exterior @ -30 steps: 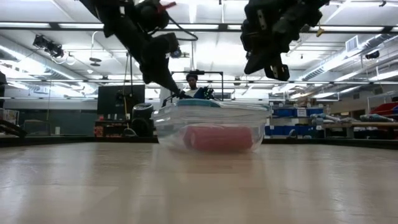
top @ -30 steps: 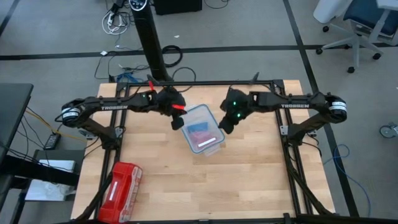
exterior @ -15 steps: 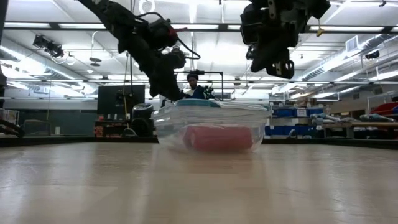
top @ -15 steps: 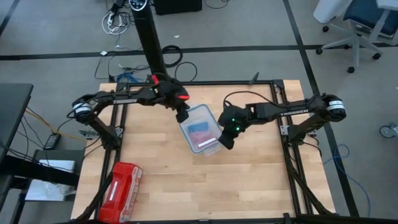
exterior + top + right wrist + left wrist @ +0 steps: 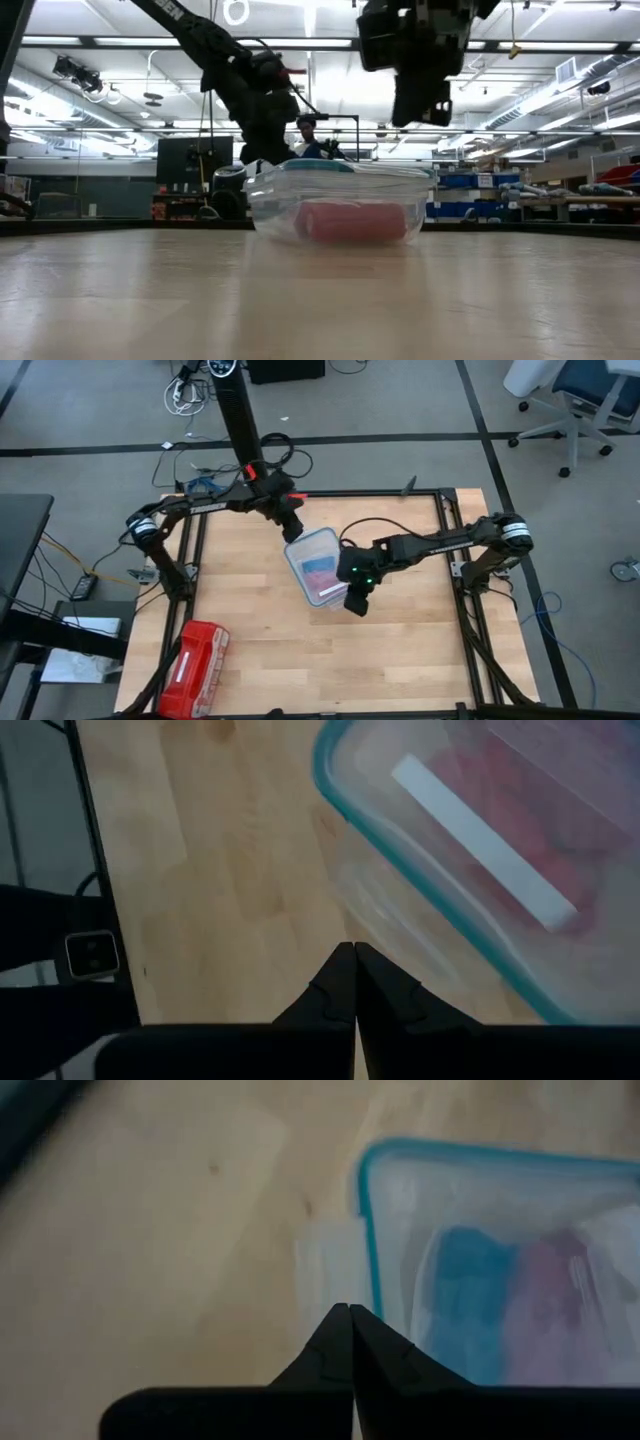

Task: Roll bandage
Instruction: Close the lid of the tupperware

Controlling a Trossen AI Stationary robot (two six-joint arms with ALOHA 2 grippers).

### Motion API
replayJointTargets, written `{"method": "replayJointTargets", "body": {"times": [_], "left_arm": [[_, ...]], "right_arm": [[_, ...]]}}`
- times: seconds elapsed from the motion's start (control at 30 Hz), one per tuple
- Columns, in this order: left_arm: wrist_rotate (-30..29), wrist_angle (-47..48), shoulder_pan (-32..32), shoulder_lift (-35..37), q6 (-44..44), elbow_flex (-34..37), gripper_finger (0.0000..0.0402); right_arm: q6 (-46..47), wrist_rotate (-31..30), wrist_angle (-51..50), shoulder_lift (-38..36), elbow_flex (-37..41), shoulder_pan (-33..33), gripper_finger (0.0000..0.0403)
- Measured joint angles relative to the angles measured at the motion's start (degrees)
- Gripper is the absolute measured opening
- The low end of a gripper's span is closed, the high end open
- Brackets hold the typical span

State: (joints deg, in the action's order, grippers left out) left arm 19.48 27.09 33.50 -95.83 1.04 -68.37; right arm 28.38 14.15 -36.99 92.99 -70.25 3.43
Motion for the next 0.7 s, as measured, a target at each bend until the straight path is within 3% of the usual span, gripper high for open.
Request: {"method": "replayJointTargets", "body": {"times": [0.27, 0.7], "left_arm": [[2.15, 5.67, 0.26, -4.73, 0.44, -4.68, 0.0000], [-1.57, 6.71, 0.13, -8.16, 2.08, -6.59, 0.0000]], "right_arm": [[-0.25, 0.92, -0.20, 3.44, -1.14, 1.60, 0.0000], [-2.91, -4.10, -0.59, 4.50, -0.79, 3.00, 0.0000]]}}
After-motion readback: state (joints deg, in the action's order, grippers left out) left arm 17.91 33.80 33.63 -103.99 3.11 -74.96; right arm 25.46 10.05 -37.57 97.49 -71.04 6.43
